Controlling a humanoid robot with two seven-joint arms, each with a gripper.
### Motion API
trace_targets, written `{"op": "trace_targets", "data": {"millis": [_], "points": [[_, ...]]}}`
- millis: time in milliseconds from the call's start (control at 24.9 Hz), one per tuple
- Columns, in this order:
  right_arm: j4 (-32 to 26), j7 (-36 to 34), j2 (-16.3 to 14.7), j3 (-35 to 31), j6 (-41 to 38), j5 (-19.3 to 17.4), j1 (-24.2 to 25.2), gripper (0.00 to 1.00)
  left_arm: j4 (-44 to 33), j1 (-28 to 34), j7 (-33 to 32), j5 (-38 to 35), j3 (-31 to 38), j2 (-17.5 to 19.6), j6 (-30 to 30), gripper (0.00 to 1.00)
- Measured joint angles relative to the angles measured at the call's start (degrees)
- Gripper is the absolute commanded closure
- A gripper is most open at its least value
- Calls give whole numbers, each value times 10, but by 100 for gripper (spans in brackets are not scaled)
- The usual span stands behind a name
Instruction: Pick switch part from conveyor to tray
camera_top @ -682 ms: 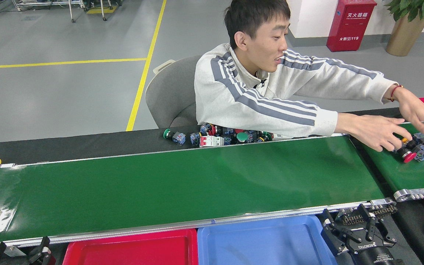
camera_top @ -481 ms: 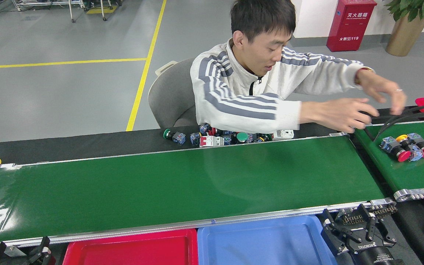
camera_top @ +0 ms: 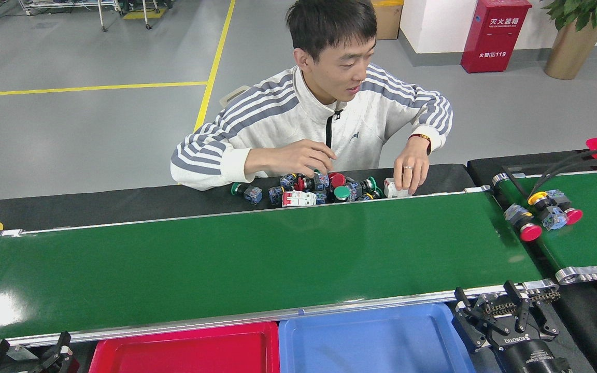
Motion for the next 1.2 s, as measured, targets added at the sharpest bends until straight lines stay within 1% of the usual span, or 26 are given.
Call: {"op": "trace_targets", "data": {"millis": [281,642,762,843,923,1043,1204], "points": [[8,3,0,0,0,0,-4,1,0,0,0,0,-1,0,0,0],[50,47,0,0,2,0,-61,1,1,0,0,0,-2,0,1,0],[89,51,1,0,3,2,-92,1,1,0,0,0,-2,0,2,0],[122,53,10,1,4,4,-119,1,1,0,0,0,-2,0,2,0],[147,55,21,15,4,6,-140,1,3,0,0,0,-2,0,2,0],[167,68,23,48,4,8,-161,1,5,0,0,0,-2,0,2,0],[181,89,29,62,6,9,-177,1,9,-4,0,0,-2,0,1,0]]}}
